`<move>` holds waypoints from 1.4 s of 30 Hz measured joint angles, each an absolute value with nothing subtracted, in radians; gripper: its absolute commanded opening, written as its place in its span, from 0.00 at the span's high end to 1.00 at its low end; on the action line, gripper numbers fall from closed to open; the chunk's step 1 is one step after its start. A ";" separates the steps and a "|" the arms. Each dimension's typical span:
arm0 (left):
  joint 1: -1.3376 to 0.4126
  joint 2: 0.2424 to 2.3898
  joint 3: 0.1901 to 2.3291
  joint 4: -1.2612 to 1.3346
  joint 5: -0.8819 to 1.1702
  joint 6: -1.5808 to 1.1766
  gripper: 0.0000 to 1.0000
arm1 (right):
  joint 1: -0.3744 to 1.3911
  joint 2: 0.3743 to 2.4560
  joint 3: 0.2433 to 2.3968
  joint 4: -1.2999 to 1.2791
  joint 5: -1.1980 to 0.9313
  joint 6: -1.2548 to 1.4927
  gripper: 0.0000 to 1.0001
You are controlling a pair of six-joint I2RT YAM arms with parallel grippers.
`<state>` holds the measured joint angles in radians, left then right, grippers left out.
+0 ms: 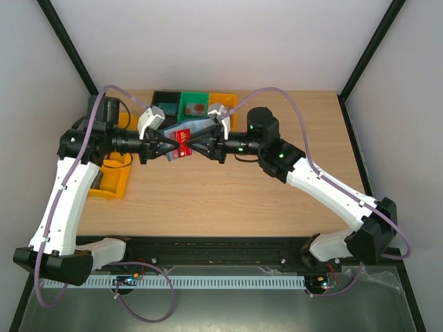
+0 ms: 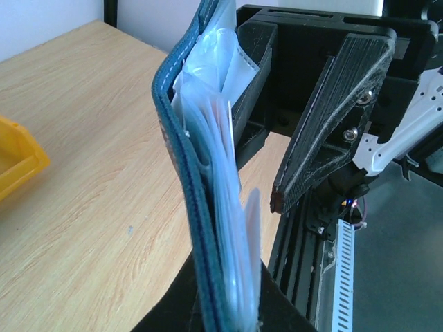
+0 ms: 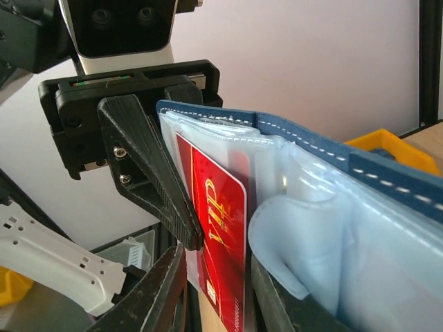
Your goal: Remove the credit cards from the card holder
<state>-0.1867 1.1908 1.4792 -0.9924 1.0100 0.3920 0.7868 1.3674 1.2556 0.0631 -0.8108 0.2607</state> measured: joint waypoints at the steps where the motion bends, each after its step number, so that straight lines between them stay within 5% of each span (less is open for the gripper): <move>1: -0.187 1.191 1.479 -0.987 1.015 0.385 0.98 | 0.788 1.367 1.255 0.073 -0.820 0.263 0.74; 6: -0.185 1.191 1.479 -0.971 1.028 0.342 0.98 | 0.788 1.369 1.254 0.096 -0.841 0.269 0.85; 16: -0.192 1.184 1.431 -0.901 1.030 0.244 0.98 | 0.787 1.369 1.244 0.101 -0.857 0.246 0.80; 20: -0.202 1.183 1.419 -0.898 1.012 0.219 0.98 | 0.805 1.367 1.253 0.046 -0.807 0.186 0.97; 26: -0.208 1.186 1.419 -0.895 0.998 0.222 0.98 | 0.823 1.359 1.256 0.016 -0.709 0.165 0.98; 31: -0.207 1.184 1.418 -0.894 1.016 0.242 0.83 | 0.824 1.346 1.251 0.013 -0.712 0.176 0.98; 42: -0.187 1.184 1.406 -0.877 1.119 0.270 0.73 | 0.787 1.295 1.213 0.033 -0.780 0.206 0.98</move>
<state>-0.1867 1.1835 1.4059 -0.8772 1.1191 0.2695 0.7872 1.2945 1.2129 0.0334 -0.7795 0.2062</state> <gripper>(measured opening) 0.262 0.018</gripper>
